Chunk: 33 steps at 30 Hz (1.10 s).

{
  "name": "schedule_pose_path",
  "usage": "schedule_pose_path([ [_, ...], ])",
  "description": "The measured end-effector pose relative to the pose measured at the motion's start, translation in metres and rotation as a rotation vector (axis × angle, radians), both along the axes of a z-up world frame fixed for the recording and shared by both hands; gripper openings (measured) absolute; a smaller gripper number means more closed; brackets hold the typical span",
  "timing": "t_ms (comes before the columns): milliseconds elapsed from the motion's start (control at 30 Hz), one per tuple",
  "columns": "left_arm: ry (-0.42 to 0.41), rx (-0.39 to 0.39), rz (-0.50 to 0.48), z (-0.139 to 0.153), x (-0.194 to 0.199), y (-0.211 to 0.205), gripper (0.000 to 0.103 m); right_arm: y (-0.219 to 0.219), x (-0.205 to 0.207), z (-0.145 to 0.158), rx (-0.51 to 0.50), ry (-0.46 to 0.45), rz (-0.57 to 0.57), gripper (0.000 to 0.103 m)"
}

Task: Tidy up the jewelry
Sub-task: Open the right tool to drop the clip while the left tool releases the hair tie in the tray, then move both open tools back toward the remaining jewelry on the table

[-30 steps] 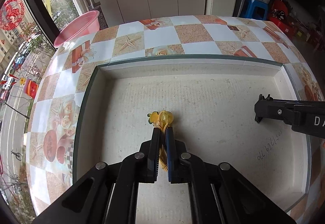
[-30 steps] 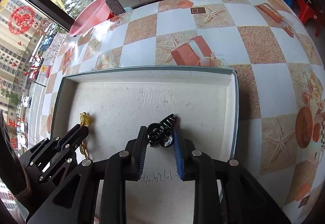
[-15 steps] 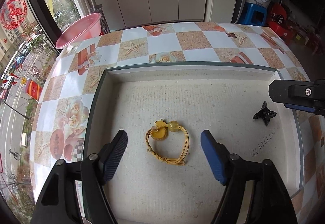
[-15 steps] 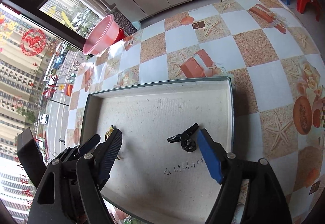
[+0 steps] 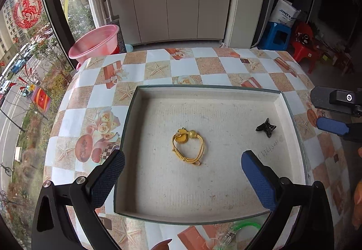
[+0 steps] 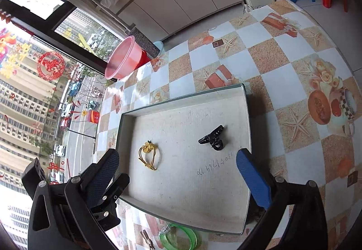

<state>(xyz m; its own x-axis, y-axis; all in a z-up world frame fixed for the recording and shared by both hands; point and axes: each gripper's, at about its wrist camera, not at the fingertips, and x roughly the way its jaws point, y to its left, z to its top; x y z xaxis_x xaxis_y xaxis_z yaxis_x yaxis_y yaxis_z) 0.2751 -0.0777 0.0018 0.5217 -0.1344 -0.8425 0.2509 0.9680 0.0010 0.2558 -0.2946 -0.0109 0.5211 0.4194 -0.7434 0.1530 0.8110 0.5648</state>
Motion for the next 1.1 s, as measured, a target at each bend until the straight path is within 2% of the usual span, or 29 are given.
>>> schedule_pose_path([
  [100,0.011,0.010,-0.004,0.001,-0.020,0.008,0.103,0.000,-0.018,0.011,-0.023,-0.047,-0.020,0.103],
  [200,0.041,0.010,-0.022,-0.002,-0.042,0.016,0.103,-0.001,-0.035,0.018,-0.029,-0.054,-0.029,0.103],
  [367,0.063,0.055,-0.033,-0.009,-0.081,0.031,0.103,0.001,-0.064,0.020,-0.031,-0.003,-0.019,0.103],
  [467,0.090,0.055,-0.031,-0.016,-0.101,0.041,0.103,0.003,-0.088,0.016,-0.030,0.030,-0.014,0.103],
  [667,0.164,0.074,-0.049,-0.037,-0.133,0.050,0.103,0.011,-0.133,-0.010,-0.041,0.135,-0.006,0.103],
  [833,0.216,0.086,-0.079,-0.055,-0.152,0.048,0.103,0.018,-0.165,-0.036,-0.101,0.232,-0.002,0.103],
  [1100,0.223,0.134,-0.126,-0.072,-0.162,0.043,0.103,0.024,-0.194,-0.073,-0.208,0.374,-0.008,0.103],
])
